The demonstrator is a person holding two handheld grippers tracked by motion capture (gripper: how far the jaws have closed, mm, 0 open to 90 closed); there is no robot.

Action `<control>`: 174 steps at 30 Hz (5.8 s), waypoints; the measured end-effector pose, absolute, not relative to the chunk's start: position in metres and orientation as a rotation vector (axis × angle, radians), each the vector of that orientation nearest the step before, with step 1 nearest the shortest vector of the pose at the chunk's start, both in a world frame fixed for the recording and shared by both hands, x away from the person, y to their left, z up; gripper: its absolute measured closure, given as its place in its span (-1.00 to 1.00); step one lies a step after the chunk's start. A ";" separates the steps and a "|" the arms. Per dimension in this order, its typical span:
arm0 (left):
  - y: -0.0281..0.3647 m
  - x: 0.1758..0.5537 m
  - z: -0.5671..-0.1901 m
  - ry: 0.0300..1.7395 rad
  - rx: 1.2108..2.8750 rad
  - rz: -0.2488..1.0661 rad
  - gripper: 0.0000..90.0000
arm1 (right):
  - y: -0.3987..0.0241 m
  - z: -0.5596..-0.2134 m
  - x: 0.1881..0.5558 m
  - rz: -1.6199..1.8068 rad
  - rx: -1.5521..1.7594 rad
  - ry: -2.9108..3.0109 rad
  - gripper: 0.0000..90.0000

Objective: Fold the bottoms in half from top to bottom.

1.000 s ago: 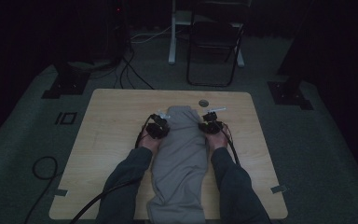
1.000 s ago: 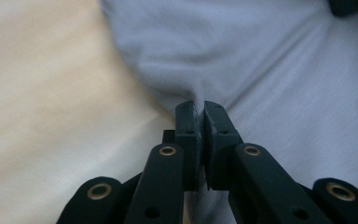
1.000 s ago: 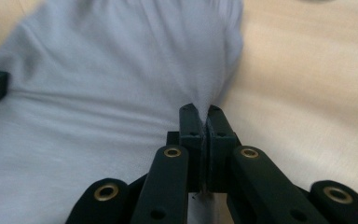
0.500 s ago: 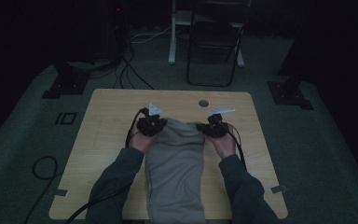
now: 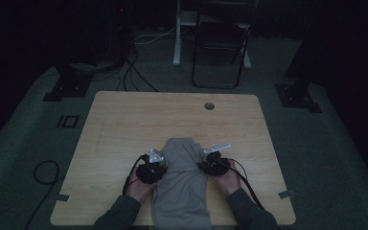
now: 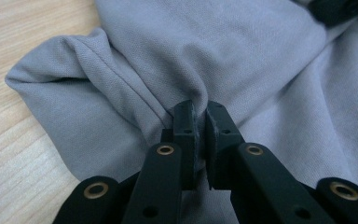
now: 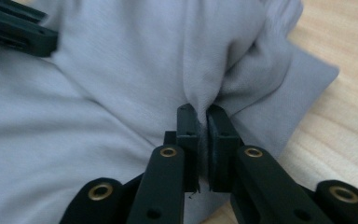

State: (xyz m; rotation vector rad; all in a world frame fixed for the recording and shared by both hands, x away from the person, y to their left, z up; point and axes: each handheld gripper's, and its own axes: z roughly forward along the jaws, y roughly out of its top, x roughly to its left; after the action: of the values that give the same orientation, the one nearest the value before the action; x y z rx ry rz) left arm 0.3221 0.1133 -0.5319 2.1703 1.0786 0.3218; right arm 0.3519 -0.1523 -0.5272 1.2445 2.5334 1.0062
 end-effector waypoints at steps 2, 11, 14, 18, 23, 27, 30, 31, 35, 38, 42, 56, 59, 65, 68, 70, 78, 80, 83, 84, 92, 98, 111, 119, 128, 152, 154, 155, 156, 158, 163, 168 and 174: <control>0.113 0.323 -0.533 1.075 2.160 0.340 0.88 | -0.152 -0.530 0.354 1.037 1.249 2.518 0.88; 0.118 0.359 -0.538 1.084 2.119 0.405 0.89 | -0.153 -0.536 0.388 1.121 1.286 2.438 0.91; 0.118 0.378 -0.538 1.099 2.109 0.423 0.89 | -0.150 -0.536 0.405 1.116 1.302 2.413 0.91; 0.117 0.402 -0.538 1.114 2.110 0.462 0.89 | -0.146 -0.537 0.429 1.105 1.310 2.380 0.92; 0.114 0.424 -0.537 1.129 2.119 0.498 0.89 | -0.144 -0.537 0.452 1.112 1.350 2.347 0.92; 0.112 0.441 -0.537 1.155 2.105 0.515 0.88 | -0.143 -0.537 0.467 1.108 1.372 2.325 0.92; 0.109 0.453 -0.537 1.187 2.095 0.530 0.88 | -0.140 -0.537 0.479 1.093 1.392 2.307 0.92; 0.108 0.457 -0.536 1.196 2.098 0.534 0.88 | -0.140 -0.537 0.483 1.090 1.402 2.302 0.92; 0.101 0.470 -0.533 1.238 2.121 0.554 0.88 | -0.139 -0.536 0.495 1.076 1.438 2.281 0.92; 0.099 0.470 -0.533 1.253 2.117 0.565 0.88 | -0.138 -0.536 0.495 1.081 1.461 2.265 0.91; 0.100 0.468 -0.529 1.268 2.121 0.531 0.88 | -0.136 -0.534 0.492 1.051 1.427 2.273 0.89; 0.103 0.379 -0.458 0.996 2.081 0.560 0.90 | -0.156 -0.472 0.418 1.200 1.168 2.252 0.91; 0.104 0.355 -0.476 1.002 2.120 0.516 0.90 | -0.160 -0.480 0.392 1.195 1.146 2.306 0.90; 0.104 0.325 -0.525 1.061 2.194 0.388 0.89 | -0.160 -0.522 0.356 1.101 1.164 2.451 0.89; 0.105 0.321 -0.532 1.052 2.187 0.398 0.88 | -0.159 -0.536 0.351 1.080 1.167 2.467 0.88; 0.105 0.325 -0.533 1.034 2.194 0.422 0.89 | -0.161 -0.536 0.355 1.093 1.189 2.469 0.88; 0.113 0.369 -0.537 1.053 2.150 0.460 0.88 | -0.158 -0.540 0.387 1.139 1.246 2.407 0.87; 0.113 0.382 -0.537 1.064 2.138 0.468 0.89 | -0.155 -0.540 0.398 1.126 1.252 2.394 0.87; 0.114 0.400 -0.537 1.080 2.135 0.475 0.88 | -0.152 -0.540 0.415 1.117 1.266 2.371 0.87; 0.113 0.405 -0.537 1.086 2.131 0.481 0.88 | -0.151 -0.540 0.420 1.117 1.279 2.365 0.87; 0.110 0.428 -0.528 1.126 2.147 0.475 0.88 | -0.147 -0.537 0.448 1.074 1.293 2.339 0.86; 0.112 0.403 -0.491 1.044 2.060 0.485 0.89 | -0.163 -0.507 0.435 1.184 1.263 2.250 0.90; 0.117 0.349 -0.536 1.058 2.130 0.420 0.79 | -0.165 -0.532 0.372 1.091 1.153 2.409 0.87; 0.127 0.351 -0.524 1.070 2.096 0.405 0.38 | -0.171 -0.526 0.374 1.102 1.169 2.420 0.31; 0.136 0.375 -0.506 1.090 2.026 0.424 0.22 | -0.175 -0.505 0.404 1.201 1.273 2.332 0.19; 0.115 0.413 -0.513 1.098 2.065 0.304 0.90 | -0.153 -0.516 0.433 1.156 1.343 2.402 0.79; 0.117 0.407 -0.512 1.088 2.054 0.310 0.93 | -0.154 -0.513 0.428 1.164 1.316 2.404 0.83; 0.117 0.405 -0.511 1.082 2.050 0.310 0.93 | -0.155 -0.512 0.425 1.177 1.290 2.408 0.84; 0.118 0.400 -0.510 1.075 2.046 0.314 0.94 | -0.155 -0.511 0.423 1.183 1.276 2.409 0.85; 0.118 0.394 -0.510 1.060 2.046 0.313 0.95 | -0.156 -0.510 0.417 1.182 1.251 2.414 0.87; 0.116 0.383 -0.512 1.041 2.054 0.312 0.96 | -0.158 -0.511 0.408 1.161 1.220 2.429 0.84; 0.119 0.387 -0.514 1.077 2.037 0.318 0.64 | -0.162 -0.513 0.413 1.191 1.283 2.411 0.31; 0.128 0.414 -0.512 1.175 1.993 0.281 0.46 | -0.158 -0.519 0.434 1.209 1.382 2.406 0.09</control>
State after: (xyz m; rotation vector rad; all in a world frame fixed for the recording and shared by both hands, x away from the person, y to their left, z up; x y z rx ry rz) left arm 0.4136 0.1284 -0.5123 1.9925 1.1750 0.2815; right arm 0.4342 -0.1584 -0.5187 1.3817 2.4059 1.2094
